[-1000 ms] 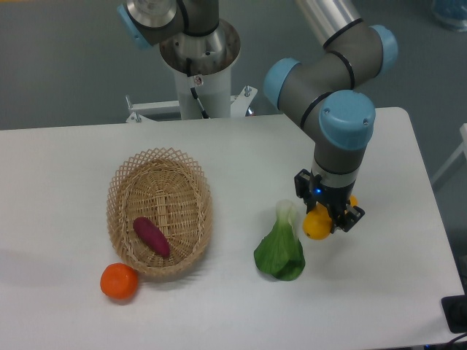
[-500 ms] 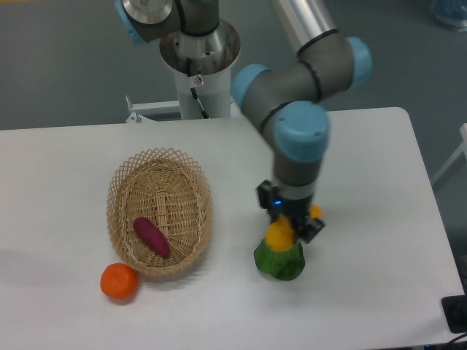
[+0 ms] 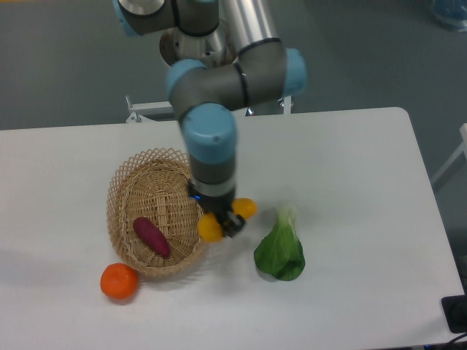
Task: Place the mango in the basket
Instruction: 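Carry the mango over the bok choy toward the wicker basket, then lower the mango into the basket and open the gripper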
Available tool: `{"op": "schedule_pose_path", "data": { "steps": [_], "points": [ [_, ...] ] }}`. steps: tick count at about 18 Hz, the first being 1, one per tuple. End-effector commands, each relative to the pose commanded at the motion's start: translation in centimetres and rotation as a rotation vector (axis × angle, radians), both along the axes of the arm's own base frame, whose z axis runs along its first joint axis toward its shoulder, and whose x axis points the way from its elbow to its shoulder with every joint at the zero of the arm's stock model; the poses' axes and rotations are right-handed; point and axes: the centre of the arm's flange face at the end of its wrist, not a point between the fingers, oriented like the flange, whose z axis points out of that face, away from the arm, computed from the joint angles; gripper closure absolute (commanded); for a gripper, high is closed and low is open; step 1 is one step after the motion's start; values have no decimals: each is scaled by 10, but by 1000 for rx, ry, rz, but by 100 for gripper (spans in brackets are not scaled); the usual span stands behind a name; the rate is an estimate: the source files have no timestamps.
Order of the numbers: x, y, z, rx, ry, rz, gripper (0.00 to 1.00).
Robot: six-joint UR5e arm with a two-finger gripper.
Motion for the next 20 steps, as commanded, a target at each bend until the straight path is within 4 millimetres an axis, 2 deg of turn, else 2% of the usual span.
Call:
{"op": "schedule_pose_path", "data": {
  "steps": [3,6,8,10,12,15,16,20],
  "points": [
    [34,3,-12,2,5,-49,54],
    [63,0,-36,-21,-10,-49,54],
    [80,0,-44,-16,18,-77,54],
    [94,0,-53,-24,14,-100,50],
    [97,-2,-63,-42,2,-102,42],
    [96,-1,-65,-43,-4,-115,23],
    [96,0,-66,-42,-7,-118,0],
    [94,2,-60,-28,-1,-105,0]
  ]
}}
